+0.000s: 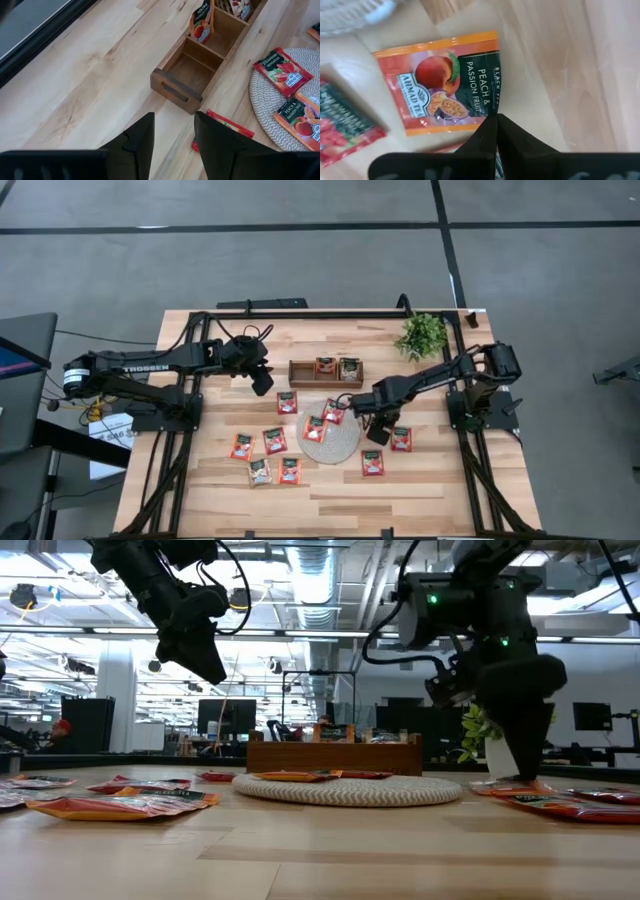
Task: Pick & Place Tea
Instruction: Put the orange tea bag into the middle section of the wooden organizer
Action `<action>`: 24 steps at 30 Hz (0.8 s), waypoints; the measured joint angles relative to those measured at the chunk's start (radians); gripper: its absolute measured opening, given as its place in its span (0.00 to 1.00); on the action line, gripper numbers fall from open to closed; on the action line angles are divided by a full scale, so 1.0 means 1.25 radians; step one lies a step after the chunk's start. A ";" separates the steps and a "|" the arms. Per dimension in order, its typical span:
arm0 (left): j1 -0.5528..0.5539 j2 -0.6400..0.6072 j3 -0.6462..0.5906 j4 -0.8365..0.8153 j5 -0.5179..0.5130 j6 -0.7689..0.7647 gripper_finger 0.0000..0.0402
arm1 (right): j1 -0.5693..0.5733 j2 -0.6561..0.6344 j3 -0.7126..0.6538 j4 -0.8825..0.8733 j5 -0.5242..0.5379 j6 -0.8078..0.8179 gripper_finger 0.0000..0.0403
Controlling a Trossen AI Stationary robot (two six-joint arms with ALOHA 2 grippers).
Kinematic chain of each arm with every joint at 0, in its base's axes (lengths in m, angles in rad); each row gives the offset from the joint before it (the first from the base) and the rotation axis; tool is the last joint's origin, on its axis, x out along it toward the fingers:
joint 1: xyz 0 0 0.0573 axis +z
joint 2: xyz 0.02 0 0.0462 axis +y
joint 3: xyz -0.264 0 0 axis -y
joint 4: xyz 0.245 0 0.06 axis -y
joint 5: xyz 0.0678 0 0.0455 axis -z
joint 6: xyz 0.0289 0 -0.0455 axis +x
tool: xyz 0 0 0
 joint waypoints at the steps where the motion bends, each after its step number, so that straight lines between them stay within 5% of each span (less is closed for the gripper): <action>1: 0.000 0.000 0.000 0.000 0.000 0.000 0.33 | 0.000 0.000 0.010 -0.010 0.001 -0.006 0.00; 11: 0.000 0.000 0.000 0.009 0.000 0.001 0.33 | 0.000 -0.001 0.162 -0.168 0.007 -0.088 0.00; 24: 0.000 0.000 0.000 0.034 0.000 0.019 0.33 | -0.009 -0.001 0.419 -0.332 0.150 -0.171 0.00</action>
